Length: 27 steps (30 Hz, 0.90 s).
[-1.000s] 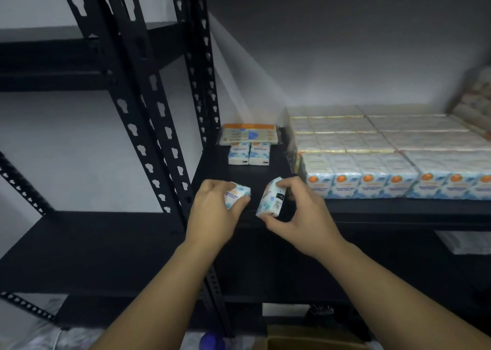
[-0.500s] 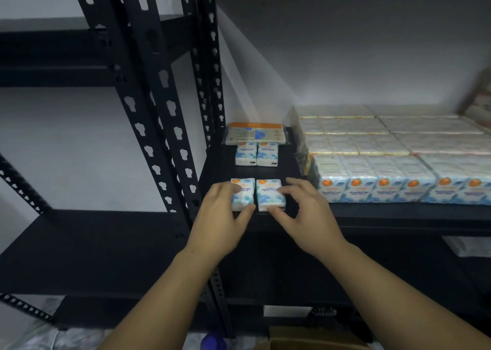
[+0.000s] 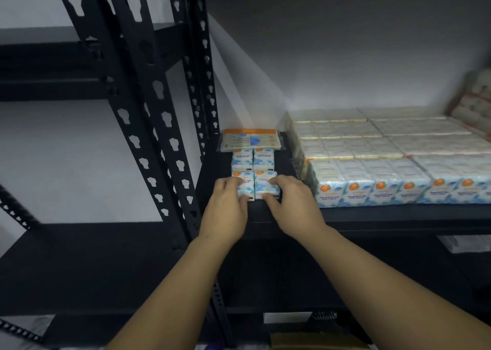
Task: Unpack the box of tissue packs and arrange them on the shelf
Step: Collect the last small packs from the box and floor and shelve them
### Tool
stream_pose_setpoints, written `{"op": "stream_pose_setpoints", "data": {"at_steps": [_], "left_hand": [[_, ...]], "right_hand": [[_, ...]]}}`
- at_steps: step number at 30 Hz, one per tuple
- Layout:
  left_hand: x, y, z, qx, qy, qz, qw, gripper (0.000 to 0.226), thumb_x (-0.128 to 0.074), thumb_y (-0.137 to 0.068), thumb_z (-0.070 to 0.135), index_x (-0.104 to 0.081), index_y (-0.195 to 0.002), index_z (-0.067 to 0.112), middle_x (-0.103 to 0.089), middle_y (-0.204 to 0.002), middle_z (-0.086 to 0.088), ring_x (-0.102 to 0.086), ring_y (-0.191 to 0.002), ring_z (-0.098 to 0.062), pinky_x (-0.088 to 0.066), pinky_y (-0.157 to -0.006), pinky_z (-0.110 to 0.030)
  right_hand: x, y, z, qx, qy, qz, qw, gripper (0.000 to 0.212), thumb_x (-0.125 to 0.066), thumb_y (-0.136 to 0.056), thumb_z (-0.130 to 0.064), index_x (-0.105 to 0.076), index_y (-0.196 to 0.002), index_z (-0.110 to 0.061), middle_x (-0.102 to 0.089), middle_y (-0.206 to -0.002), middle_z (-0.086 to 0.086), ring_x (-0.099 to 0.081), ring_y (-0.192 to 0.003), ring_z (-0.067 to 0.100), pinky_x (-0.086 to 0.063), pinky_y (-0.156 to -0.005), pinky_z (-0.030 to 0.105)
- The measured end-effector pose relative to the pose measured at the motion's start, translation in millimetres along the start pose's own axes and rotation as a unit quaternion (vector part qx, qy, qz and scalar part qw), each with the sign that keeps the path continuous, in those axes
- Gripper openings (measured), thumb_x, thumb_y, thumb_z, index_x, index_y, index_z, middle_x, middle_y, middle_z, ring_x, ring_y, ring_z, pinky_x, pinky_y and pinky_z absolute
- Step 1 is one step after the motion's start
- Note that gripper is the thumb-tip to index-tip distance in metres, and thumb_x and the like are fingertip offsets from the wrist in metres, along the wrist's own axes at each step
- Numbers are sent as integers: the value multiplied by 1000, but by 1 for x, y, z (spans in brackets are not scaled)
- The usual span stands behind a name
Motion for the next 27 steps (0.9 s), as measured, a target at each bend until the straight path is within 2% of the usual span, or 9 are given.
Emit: {"op": "stream_pose_setpoints", "data": {"at_steps": [8,12,14,17,21,23,27], "left_hand": [[-4,-18,-1,5,7,-9,1000,40,-58,-105,22,-50,-144,17,-44,-147,-5,-56,-118,-20,-41,-83,-25],[-5,-24,-2,12,46,-11,999,54,-61,-99,23,-42,-150,20,-41,-148,-6,-49,-112,-11,-41,-86,-24],[-3,-31,0,26,72,-6,997,59,-59,-99,26,-37,-155,21,-39,-152,-6,-50,-120,-14,-38,-90,-25],[-7,-47,3,34,74,-16,997,58,-50,-104,32,-34,-159,23,-40,-155,-7,-47,-135,-21,-38,-99,-29],[-15,-61,1,41,57,-35,997,49,-43,-106,39,-45,-153,22,-46,-151,-7,-48,-133,-25,-42,-109,-41],[-18,-61,-1,39,36,-40,998,50,-42,-107,41,-46,-151,19,-45,-153,-7,-47,-134,-25,-40,-110,-40],[-21,-59,-5,30,16,-41,999,52,-40,-108,40,-42,-155,18,-42,-157,-7,-43,-138,-25,-37,-112,-39]], "right_hand": [[-4,-10,2,-15,-6,-3,1000,40,-63,-101,-24,-58,-140,-14,-59,-138,5,-52,-128,20,-45,-104,32],[-4,-14,2,-13,-57,-4,998,51,-58,-101,-23,-46,-150,-18,-51,-147,3,-48,-134,18,-43,-108,33],[-5,-22,1,-17,-82,-2,996,52,-54,-103,-24,-42,-153,-16,-48,-150,4,-46,-136,19,-38,-111,31],[-10,-39,0,-33,-77,-5,997,46,-48,-108,-28,-47,-150,-11,-51,-148,9,-46,-136,22,-33,-110,29],[-21,-50,2,-46,-54,-17,997,45,-44,-109,-34,-52,-146,-10,-55,-144,11,-49,-132,25,-39,-113,37],[-24,-51,4,-45,-37,-22,998,46,-41,-109,-36,-52,-146,-12,-55,-144,9,-49,-132,25,-41,-113,42],[-23,-52,6,-52,-36,-24,998,43,-42,-108,-30,-53,-146,-15,-56,-145,6,-49,-133,25,-42,-112,42]]}}
Point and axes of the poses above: each hand's wrist, its own y-axis away from the middle knuckle, its own x-axis out of the back of the hand, z = x × y, the point moved 3 cm from there along -y, towards the middle knuckle
